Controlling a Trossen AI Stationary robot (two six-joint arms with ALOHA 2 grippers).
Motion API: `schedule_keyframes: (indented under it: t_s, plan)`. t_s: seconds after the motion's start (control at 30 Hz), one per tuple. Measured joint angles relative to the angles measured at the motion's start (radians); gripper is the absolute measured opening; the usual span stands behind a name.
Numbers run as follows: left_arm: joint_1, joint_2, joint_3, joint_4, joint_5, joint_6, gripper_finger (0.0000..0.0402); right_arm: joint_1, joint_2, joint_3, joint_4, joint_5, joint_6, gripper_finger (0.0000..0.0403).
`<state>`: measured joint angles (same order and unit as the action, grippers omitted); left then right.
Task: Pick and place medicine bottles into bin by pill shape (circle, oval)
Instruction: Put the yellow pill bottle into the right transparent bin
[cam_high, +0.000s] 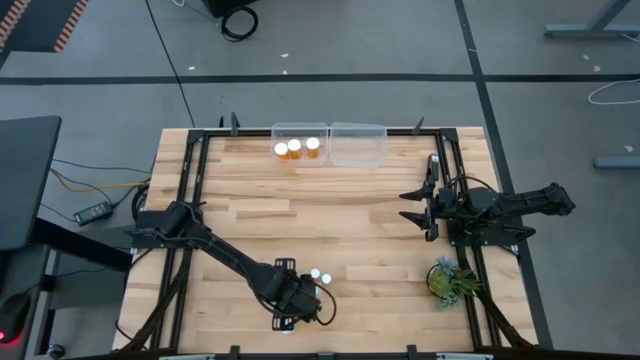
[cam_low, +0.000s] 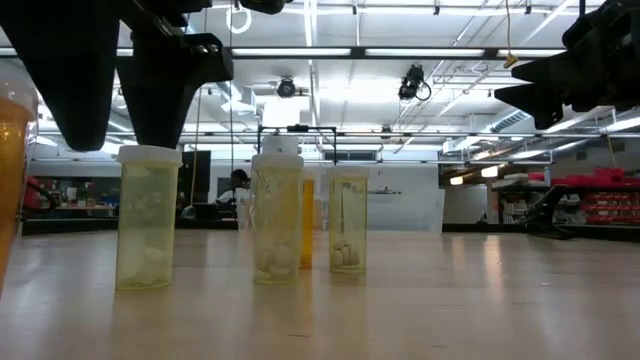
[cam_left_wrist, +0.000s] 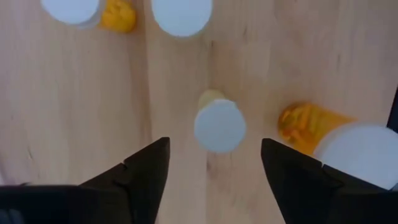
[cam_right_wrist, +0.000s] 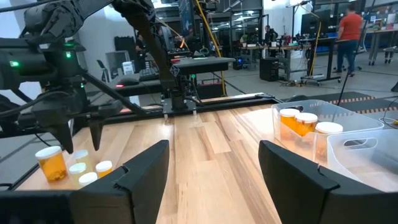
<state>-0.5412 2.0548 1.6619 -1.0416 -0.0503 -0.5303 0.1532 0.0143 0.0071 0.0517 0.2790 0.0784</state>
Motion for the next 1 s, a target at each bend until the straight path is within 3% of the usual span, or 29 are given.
schedule_keyframes:
  t_s: [1.0]
  plan:
    - [0.012, 0.035, -0.001, 0.056, -0.036, 0.080, 0.0215, 0.000, 0.000, 0.000, 0.000, 0.000, 0.000, 0.0255]
